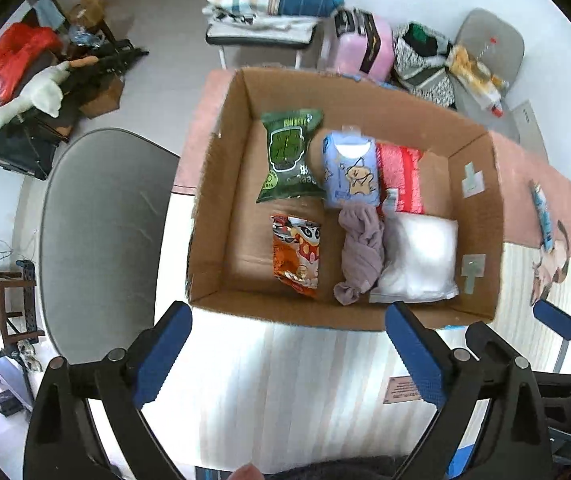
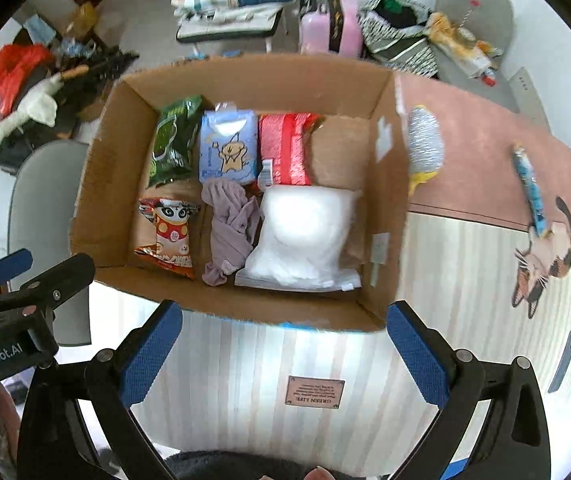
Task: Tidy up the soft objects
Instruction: 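Lift both tools and turn toward the silver-yellow sponge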
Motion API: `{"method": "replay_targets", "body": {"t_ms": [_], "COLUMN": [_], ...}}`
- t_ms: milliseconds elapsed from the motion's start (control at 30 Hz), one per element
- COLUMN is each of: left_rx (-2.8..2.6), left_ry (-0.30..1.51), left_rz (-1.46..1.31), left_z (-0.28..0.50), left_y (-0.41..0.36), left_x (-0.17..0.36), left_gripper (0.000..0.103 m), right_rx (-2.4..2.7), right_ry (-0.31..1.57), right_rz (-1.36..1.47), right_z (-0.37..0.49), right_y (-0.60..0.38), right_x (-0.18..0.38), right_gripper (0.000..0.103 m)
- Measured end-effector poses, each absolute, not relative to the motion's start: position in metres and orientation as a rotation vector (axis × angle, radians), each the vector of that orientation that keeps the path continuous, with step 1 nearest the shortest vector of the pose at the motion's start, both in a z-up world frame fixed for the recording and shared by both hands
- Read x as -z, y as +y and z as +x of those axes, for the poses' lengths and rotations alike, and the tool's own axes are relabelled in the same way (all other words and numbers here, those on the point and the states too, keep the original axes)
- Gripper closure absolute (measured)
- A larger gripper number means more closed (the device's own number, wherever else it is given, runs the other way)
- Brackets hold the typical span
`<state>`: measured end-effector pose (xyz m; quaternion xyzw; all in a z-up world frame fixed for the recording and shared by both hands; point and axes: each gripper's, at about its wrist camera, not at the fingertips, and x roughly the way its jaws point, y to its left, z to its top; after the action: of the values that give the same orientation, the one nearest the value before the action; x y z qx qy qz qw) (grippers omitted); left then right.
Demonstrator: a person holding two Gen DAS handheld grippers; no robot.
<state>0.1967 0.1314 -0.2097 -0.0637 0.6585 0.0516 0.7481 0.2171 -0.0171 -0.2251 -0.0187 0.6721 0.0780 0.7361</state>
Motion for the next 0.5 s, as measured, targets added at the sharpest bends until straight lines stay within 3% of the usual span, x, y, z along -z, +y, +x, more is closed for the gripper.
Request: {"method": "replay_targets", "body": {"t_ms": [500], "left_rx": [-0.095], "left_ry": [1.328], "left_rz": [-0.050], "left_z": [0.188], "left_y": [0.084], "left_x": [0.150], "left_gripper": [0.004], "right_rx": [-0.152], "right_ry": [1.338], "right_rz": [0.173], "right_z": [0.202], "right_y": [-0.089], "right_x": [0.169], "right_gripper": [0.000]}}
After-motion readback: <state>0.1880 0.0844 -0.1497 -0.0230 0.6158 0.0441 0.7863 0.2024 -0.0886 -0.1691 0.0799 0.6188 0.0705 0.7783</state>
